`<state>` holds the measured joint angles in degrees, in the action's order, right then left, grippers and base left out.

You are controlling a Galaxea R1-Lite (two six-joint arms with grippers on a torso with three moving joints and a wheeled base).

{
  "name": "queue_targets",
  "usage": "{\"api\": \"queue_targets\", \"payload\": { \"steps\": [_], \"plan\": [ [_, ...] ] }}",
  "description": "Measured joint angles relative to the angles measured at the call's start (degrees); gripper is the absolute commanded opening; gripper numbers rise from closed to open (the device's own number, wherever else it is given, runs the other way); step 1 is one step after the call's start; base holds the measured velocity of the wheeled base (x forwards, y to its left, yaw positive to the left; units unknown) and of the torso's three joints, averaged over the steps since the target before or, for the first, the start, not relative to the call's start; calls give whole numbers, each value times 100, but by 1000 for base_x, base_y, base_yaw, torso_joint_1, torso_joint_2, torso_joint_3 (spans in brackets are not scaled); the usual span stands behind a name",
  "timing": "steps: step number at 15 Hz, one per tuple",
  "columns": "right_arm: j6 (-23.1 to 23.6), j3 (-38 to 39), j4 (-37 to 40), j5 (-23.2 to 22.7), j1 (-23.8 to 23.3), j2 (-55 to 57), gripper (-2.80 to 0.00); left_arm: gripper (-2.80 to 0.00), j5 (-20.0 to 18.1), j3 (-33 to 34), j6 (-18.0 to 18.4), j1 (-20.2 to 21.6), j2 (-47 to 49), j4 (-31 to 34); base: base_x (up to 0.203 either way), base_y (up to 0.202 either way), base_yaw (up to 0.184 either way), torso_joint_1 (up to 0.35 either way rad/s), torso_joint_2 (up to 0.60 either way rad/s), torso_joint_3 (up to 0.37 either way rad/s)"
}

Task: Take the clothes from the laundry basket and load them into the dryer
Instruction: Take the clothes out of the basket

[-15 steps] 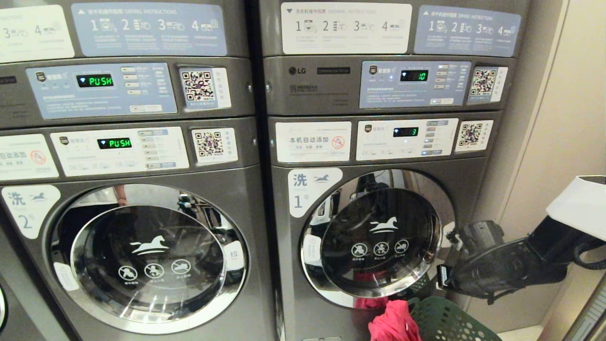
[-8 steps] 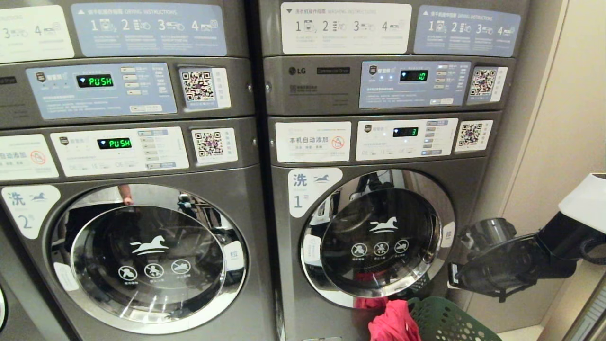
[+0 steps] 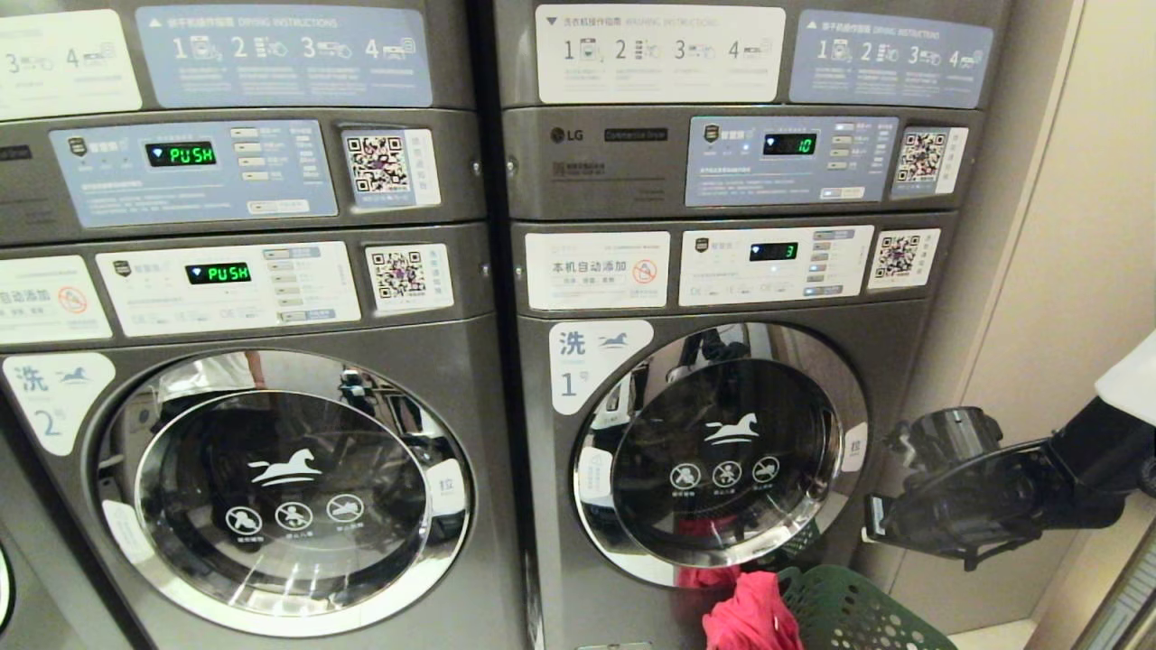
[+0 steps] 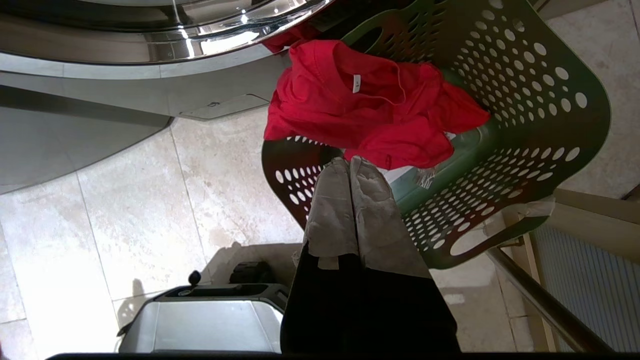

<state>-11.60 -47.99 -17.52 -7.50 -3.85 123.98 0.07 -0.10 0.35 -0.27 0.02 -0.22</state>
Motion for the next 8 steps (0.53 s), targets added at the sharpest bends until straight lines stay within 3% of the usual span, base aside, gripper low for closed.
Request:
{"api": "queue_targets", "payload": {
  "steps": [8],
  "plan": [
    [-12,581,-8,1,-6,-670,-280,-280,0,0,-2,0,0,6,0,0,0,0,0,0]
  ]
}}
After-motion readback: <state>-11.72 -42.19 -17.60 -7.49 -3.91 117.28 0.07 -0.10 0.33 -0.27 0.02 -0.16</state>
